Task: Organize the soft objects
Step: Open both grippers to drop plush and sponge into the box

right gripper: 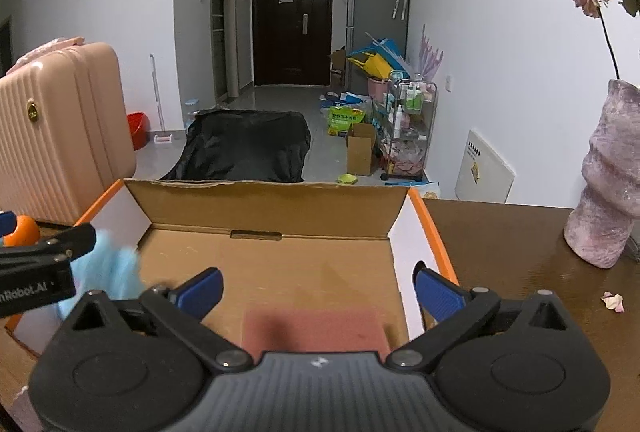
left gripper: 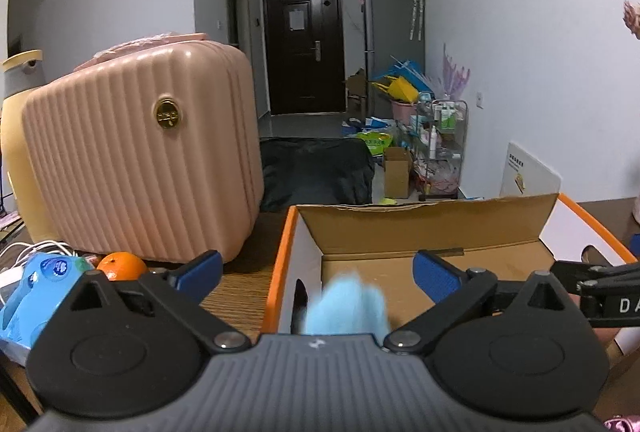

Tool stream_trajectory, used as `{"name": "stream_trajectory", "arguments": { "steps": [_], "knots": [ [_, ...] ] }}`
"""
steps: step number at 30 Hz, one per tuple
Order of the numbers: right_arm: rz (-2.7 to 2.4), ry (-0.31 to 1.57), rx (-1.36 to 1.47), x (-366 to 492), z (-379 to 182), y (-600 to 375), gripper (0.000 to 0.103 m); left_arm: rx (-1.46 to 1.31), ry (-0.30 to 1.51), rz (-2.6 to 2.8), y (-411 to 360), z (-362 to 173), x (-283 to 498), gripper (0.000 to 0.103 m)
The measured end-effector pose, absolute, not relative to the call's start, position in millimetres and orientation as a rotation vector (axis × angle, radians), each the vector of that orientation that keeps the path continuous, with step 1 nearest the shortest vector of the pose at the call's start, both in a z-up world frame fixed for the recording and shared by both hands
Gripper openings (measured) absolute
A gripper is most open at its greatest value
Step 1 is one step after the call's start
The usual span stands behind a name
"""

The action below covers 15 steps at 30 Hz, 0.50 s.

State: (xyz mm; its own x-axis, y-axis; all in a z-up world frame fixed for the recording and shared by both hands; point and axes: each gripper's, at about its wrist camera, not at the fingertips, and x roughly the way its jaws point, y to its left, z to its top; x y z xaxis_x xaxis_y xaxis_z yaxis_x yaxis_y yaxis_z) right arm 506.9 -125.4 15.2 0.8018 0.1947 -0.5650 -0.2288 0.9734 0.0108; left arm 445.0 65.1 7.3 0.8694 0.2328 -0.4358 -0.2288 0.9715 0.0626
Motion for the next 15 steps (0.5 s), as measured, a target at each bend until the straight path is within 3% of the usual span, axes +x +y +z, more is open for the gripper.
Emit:
{"name": "stream_trajectory", "arguments": {
  "steps": [15],
  "knots": [
    [0.241, 0.509, -0.061, 468.4, 37.8, -136.3, 0.103, -0.019, 0.441, 0.24, 67.9, 17.7, 432.3, 0.103]
  ]
}}
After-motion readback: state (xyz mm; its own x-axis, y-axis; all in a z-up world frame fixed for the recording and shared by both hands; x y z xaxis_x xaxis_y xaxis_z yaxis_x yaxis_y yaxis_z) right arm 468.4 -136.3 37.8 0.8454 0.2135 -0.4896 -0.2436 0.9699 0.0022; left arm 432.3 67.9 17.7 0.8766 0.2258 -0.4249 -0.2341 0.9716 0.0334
